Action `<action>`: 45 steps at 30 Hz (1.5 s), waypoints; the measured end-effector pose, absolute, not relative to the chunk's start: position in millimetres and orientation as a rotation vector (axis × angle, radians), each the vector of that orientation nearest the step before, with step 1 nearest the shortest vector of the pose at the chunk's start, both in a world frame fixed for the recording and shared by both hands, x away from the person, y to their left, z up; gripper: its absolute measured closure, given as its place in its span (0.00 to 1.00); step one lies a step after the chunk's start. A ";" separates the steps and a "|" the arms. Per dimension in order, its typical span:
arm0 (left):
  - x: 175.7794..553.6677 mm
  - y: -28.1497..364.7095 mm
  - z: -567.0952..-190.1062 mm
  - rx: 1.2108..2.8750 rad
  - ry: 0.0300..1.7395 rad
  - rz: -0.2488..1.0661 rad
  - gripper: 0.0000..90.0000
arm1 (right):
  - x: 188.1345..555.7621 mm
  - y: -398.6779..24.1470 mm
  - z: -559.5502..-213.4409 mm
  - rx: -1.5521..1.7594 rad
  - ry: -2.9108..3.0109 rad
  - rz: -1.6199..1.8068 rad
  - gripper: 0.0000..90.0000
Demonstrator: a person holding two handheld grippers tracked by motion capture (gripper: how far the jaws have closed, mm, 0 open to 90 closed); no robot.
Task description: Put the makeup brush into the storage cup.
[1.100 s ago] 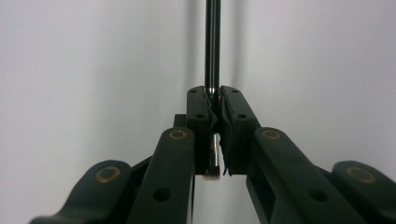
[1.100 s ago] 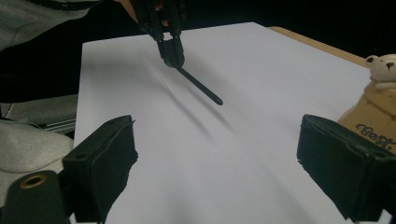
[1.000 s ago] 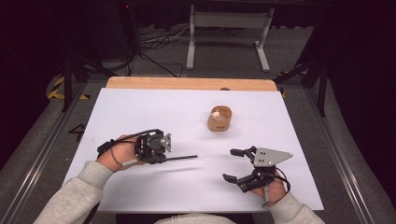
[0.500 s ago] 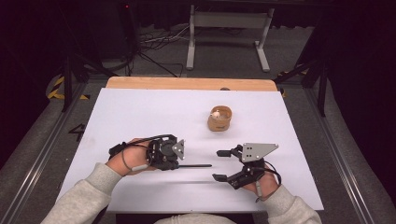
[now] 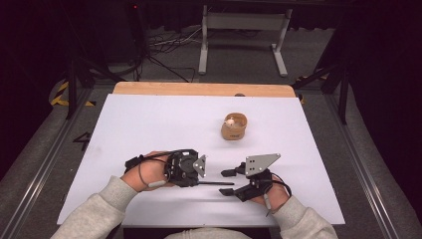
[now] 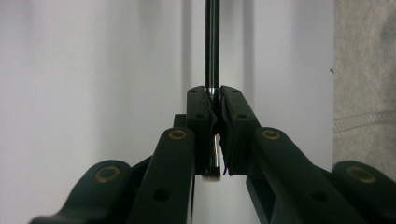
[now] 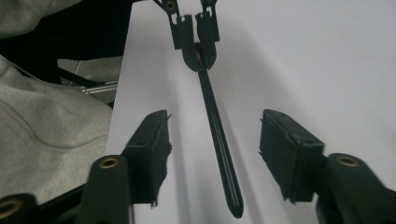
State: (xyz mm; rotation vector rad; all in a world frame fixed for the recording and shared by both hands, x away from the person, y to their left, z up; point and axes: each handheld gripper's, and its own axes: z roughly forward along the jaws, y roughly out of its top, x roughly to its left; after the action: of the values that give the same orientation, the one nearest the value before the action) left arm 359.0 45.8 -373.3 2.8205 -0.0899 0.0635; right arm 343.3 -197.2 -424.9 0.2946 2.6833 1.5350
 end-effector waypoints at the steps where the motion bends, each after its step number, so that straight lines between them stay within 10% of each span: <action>1: 359.0 45.8 -373.3 2.821 -0.090 0.063 0.93 | 343.3 -197.2 -424.9 0.295 2.683 1.535 0.52; 15: 355.9 43.2 -377.1 2.837 -0.092 0.047 0.93 | 347.3 -192.6 -433.2 0.244 2.791 1.433 0.91; 24: 356.0 46.0 -375.8 2.829 -0.097 0.038 0.91 | 348.7 -193.9 -434.7 0.221 2.806 1.468 0.93; 33: 359.2 63.4 -380.2 2.763 -0.055 0.027 0.69 | 348.8 -201.1 -432.4 0.227 2.783 1.505 0.93; 45: 361.4 73.7 -384.2 2.746 -0.018 0.012 0.77 | 348.9 -204.3 -432.1 0.220 2.774 1.554 0.93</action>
State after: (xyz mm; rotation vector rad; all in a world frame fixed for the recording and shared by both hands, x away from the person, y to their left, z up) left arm 361.4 73.7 -384.2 2.7457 -0.0184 0.0120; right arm 348.9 -204.3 -432.1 0.2196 2.7743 1.5543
